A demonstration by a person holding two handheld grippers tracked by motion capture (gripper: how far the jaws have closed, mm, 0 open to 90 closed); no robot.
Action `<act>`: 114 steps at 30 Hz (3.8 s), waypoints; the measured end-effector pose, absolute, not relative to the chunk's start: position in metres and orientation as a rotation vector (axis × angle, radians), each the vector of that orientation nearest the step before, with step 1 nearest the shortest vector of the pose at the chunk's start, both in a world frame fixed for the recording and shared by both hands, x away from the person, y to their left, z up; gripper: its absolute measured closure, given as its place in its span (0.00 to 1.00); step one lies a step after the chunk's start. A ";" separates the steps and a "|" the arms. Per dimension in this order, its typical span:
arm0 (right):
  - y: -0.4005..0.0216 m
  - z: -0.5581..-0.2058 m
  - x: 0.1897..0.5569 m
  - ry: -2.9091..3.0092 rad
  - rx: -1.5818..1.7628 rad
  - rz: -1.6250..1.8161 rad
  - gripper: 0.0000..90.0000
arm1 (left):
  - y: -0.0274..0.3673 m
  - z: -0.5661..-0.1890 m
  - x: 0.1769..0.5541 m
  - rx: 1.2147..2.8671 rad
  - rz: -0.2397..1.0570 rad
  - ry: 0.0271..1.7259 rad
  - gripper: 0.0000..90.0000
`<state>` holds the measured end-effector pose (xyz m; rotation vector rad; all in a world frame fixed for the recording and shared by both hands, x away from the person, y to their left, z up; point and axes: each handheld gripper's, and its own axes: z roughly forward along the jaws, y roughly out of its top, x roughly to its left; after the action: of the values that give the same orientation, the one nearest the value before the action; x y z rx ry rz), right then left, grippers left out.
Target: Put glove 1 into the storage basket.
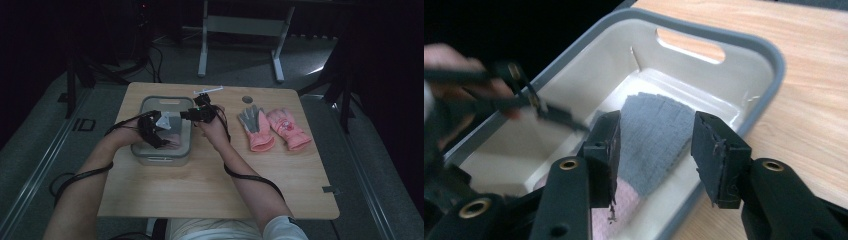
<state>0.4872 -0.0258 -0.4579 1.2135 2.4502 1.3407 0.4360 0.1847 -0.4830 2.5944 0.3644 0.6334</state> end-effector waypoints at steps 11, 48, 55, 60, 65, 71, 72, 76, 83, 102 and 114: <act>-0.066 -0.448 0.467 2.430 1.085 1.360 0.61 | 0.167 -0.470 0.420 2.501 0.503 0.483 0.00; -0.244 -0.487 0.508 2.288 1.104 1.022 0.70 | 0.029 -0.528 0.319 2.378 0.264 0.416 0.00; -0.246 -0.503 0.515 2.310 1.141 0.997 0.68 | 0.027 -0.559 0.298 2.324 0.258 0.527 0.00; -0.246 -0.515 0.515 2.338 1.143 0.922 0.68 | 0.030 -0.562 0.289 2.326 0.351 0.544 0.00; -0.245 -0.525 0.516 2.341 1.129 0.885 0.68 | 0.034 -0.566 0.285 2.289 0.336 0.613 0.00; -0.239 -0.541 0.516 2.351 1.120 0.866 0.80 | 0.031 -0.571 0.271 2.263 0.357 0.606 0.00; -0.238 -0.541 0.516 2.348 1.123 0.861 0.83 | 0.030 -0.571 0.272 2.268 0.357 0.602 0.00; -0.236 -0.540 0.516 2.337 1.165 0.862 0.93 | 0.029 -0.571 0.275 2.268 0.359 0.600 0.00; -0.244 -0.508 0.497 2.193 1.346 1.102 0.99 | 0.030 -0.571 0.277 2.253 0.352 0.595 0.00; -0.204 -0.475 0.385 2.045 1.451 1.163 0.99 | 0.029 -0.570 0.273 2.248 0.400 0.567 0.00; -0.162 -0.529 0.404 2.184 1.465 1.045 0.99 | 0.031 -0.569 0.273 2.243 0.401 0.552 0.00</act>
<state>0.4039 -0.1619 -0.5288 1.4649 2.1839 1.0448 0.2728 0.0308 -0.5688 2.2432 0.5522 0.4006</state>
